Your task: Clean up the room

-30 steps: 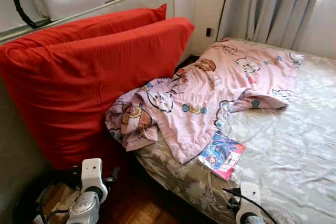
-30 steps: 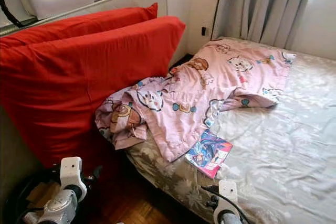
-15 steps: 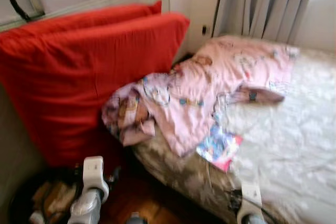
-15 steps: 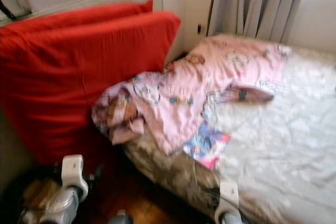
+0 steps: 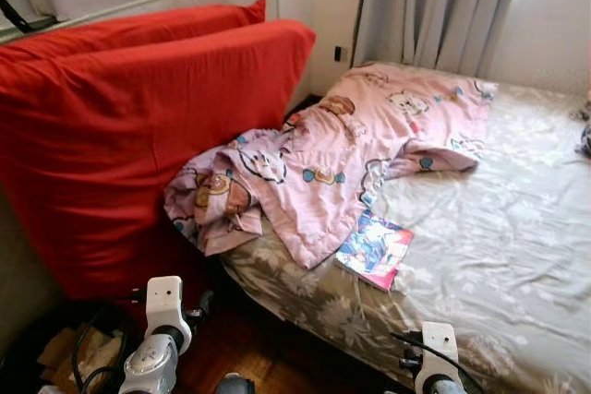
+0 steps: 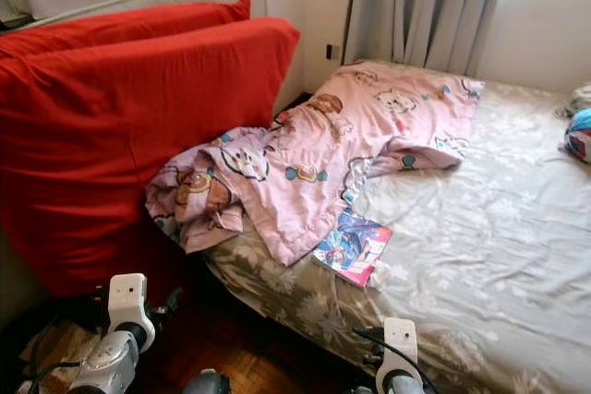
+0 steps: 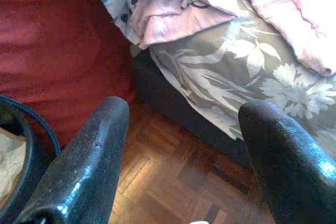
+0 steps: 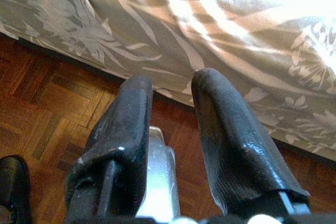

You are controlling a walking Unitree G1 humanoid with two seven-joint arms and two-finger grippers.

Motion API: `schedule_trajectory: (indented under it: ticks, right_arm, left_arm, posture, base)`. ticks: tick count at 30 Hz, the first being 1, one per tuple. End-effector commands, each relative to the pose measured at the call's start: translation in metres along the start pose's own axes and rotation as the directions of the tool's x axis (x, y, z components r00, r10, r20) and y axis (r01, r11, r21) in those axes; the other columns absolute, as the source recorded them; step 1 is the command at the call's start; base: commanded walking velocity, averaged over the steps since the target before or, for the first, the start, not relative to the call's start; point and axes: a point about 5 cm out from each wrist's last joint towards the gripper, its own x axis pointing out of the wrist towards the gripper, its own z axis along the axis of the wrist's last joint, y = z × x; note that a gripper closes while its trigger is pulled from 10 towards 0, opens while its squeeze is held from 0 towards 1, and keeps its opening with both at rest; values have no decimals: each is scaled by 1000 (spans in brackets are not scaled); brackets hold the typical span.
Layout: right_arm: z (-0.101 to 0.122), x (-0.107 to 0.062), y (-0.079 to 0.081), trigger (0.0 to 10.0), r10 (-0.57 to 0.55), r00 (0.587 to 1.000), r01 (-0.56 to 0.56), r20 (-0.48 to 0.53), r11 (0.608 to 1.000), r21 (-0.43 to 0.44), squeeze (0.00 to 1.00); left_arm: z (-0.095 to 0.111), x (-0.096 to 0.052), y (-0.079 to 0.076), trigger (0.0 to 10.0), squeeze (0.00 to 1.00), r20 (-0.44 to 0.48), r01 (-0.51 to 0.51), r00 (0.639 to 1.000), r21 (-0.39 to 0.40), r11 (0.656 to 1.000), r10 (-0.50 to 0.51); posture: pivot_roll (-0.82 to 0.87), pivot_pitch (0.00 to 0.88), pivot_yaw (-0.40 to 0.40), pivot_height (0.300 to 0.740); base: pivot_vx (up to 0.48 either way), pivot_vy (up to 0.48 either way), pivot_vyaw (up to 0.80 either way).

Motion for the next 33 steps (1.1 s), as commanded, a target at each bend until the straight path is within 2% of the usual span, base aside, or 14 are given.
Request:
schedule_trajectory:
  ticks: [1, 6, 10, 14, 17, 22, 27, 33]
  right_arm:
    - [5, 1, 1, 10000, 4, 1000, -4, 20, 1000, -6, 0]
    - [6, 1, 1, 10000, 8, 999, -8, 35, 1000, -1, 0]
    - [12, 0, 1, 10000, 16, 995, -12, 100, 999, -39, 0]
    - [24, -3, 3, 10000, 30, 969, -20, 244, 999, -45, 0]
    - [30, -4, 4, 10000, 37, 953, -15, 301, 997, -76, 0]
    - [34, -7, 5, 10000, 55, 932, -38, 357, 998, -54, 0]
    - [35, -9, 2, 10000, 12, 916, -23, 400, 999, 24, 0]
    - [36, -11, 3, 10000, 17, 905, -34, 424, 999, 32, 0]
  left_arm:
    - [3, 2, -1, 10000, 0, 8, 8, 1000, 14, 1000, -8]
    - [4, 2, -1, 10000, 0, 9, 7, 1000, 10, 1000, -7]
    - [4, 2, 0, 10000, 0, 13, 7, 1000, 6, 1000, -7]
    - [6, 2, 0, 10000, 0, 22, 10, 1000, 6, 1000, -10]
    - [7, 3, -2, 10000, 0, 31, 16, 999, 3, 1000, -16]
    - [11, 4, -6, 10000, 0, 48, 23, 999, -1, 1000, -23]
    - [11, 4, -3, 10000, 0, 52, 18, 999, -7, 1000, -18]
    - [8, 4, 1, 10000, 0, 22, 10, 1000, -13, 1000, -10]
  posture:
    - [16, 0, 7, 620]
    - [16, 0, 7, 620]
    - [20, 0, 7, 620]
    - [12, 0, 9, 620]
    - [10, 0, 9, 620]
    - [8, 0, 6, 620]
    - [9, 0, 4, 620]
    - [1, 0, 7, 620]
  base:
    - [0, 0, 0]
    - [0, 0, 0]
    - [0, 0, 0]
    - [0, 0, 0]
    - [0, 0, 0]
    - [0, 0, 0]
    - [0, 0, 0]
    - [0, 0, 0]
